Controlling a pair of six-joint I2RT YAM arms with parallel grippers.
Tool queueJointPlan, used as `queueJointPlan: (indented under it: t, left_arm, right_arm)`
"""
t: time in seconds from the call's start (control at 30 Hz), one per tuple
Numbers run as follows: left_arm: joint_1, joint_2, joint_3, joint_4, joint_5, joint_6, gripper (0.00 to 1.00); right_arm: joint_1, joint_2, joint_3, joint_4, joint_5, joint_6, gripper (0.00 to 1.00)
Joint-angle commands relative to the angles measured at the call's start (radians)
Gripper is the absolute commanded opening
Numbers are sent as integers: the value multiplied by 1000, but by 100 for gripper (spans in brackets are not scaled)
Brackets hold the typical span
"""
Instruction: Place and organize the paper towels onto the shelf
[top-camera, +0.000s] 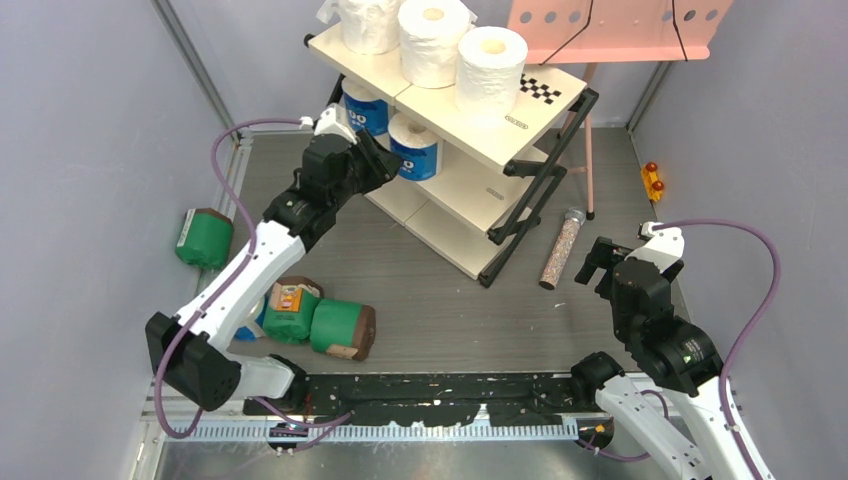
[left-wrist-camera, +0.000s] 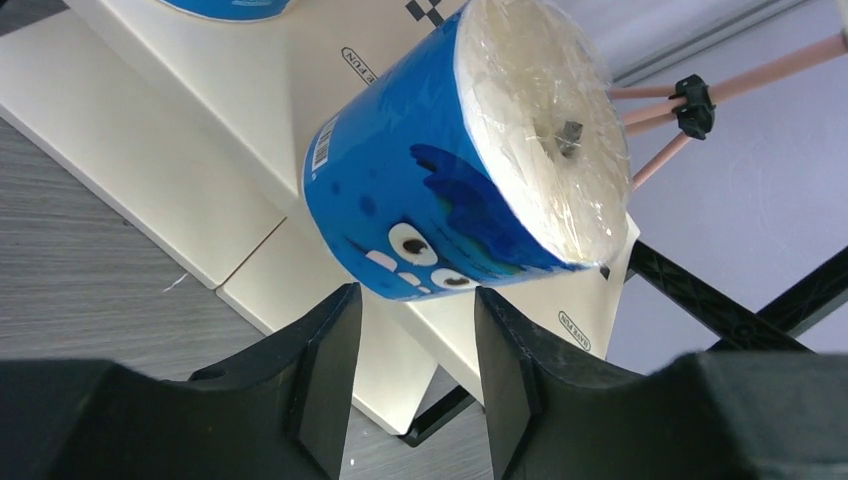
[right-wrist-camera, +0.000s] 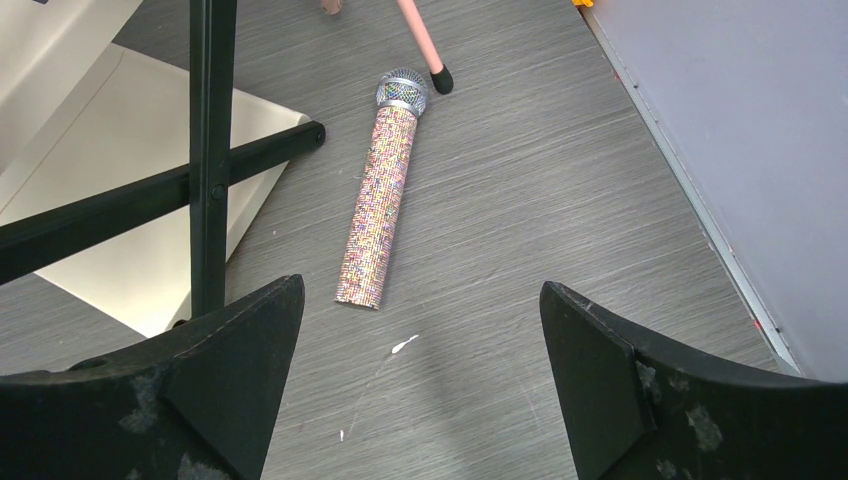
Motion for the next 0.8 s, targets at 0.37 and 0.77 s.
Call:
queueJointPlan:
  t: [0.37,0.77]
  left_arm:
    - [-9,171,167,39,9,23,47]
    - [1,83,157,-71,-92,130,63]
  right_arm:
    - [5,1,2,34,7,-2,95]
    - [5,-4,2,35,9,-3,95]
